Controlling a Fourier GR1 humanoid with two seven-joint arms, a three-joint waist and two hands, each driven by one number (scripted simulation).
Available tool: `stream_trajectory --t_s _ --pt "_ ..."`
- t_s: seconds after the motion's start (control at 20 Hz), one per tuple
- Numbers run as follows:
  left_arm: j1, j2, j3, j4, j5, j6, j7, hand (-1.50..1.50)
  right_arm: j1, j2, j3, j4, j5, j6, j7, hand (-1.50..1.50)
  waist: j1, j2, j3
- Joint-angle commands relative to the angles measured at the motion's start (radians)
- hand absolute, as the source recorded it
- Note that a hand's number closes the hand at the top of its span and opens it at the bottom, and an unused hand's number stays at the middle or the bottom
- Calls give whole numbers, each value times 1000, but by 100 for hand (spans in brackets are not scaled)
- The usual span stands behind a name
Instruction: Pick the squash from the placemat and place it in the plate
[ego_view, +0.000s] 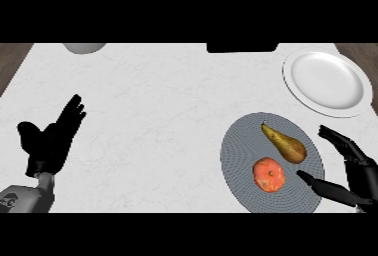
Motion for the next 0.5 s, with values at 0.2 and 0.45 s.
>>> stream_trajectory --t_s 0.2,0.45 --pt "-43 -34 16 -17 -26 -1 57 0 144 -80 29 15 172 16 -115 -150 21 1 -1" --pt "28 -59 13 -85 -57 -7 59 0 146 -102 29 -31 247 12 -17 -150 28 0 -1"
